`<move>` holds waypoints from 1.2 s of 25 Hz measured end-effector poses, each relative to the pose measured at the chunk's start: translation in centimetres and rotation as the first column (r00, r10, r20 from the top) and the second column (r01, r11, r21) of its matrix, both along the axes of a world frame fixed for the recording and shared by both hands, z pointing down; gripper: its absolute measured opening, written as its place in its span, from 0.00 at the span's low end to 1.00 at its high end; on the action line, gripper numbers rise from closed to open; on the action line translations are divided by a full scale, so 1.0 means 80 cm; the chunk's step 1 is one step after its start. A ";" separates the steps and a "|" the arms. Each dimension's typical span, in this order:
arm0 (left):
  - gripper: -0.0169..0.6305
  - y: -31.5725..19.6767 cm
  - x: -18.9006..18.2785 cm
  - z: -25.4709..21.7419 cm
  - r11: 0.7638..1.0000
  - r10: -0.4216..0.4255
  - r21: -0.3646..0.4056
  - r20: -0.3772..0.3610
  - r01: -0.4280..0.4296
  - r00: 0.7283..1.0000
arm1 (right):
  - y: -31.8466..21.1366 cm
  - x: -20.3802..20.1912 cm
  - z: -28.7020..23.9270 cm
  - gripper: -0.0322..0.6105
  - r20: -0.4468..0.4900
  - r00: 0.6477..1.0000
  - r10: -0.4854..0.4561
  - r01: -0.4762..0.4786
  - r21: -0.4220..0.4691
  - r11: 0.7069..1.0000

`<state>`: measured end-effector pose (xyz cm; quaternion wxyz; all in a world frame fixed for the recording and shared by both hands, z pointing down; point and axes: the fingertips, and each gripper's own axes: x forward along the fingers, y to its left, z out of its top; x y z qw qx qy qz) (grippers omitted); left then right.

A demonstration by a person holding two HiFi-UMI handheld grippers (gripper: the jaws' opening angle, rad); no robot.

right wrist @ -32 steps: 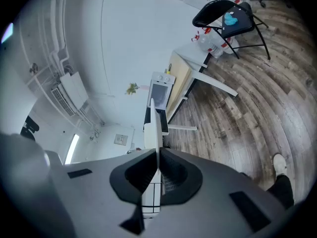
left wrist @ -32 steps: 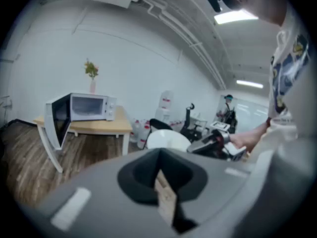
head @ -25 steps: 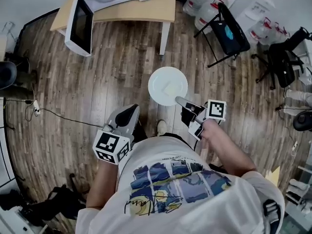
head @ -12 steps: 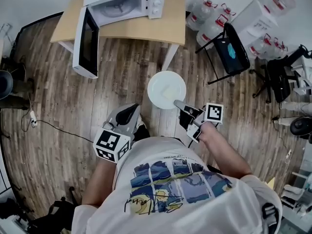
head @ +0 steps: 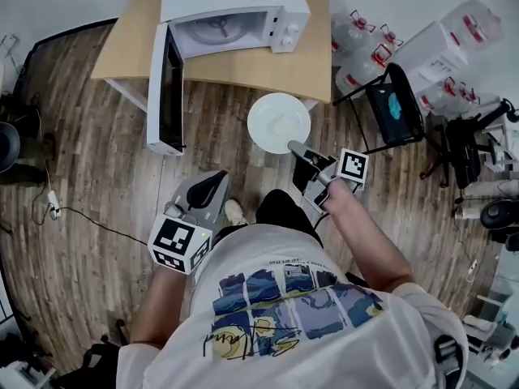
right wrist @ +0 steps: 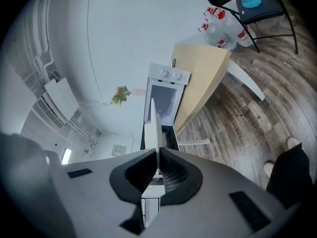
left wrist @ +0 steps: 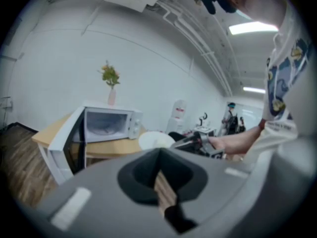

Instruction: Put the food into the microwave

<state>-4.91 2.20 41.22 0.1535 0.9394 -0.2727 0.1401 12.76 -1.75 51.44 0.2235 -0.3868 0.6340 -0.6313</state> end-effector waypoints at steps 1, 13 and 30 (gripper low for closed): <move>0.04 -0.008 -0.004 -0.002 1.000 -0.014 -0.003 -0.008 0.014 1.000 | -0.018 -0.002 0.000 0.07 -0.001 1.000 0.000 0.000 0.002 1.000; 0.04 -0.127 -0.035 -0.017 0.975 -0.223 -0.012 0.026 0.224 0.974 | -0.244 -0.030 0.038 0.07 0.001 0.998 -0.069 0.069 -0.027 0.997; 0.04 -0.230 -0.059 -0.028 0.883 -0.468 0.013 0.093 0.469 0.879 | -0.457 -0.066 0.108 0.07 0.073 0.994 -0.079 0.084 -0.073 0.994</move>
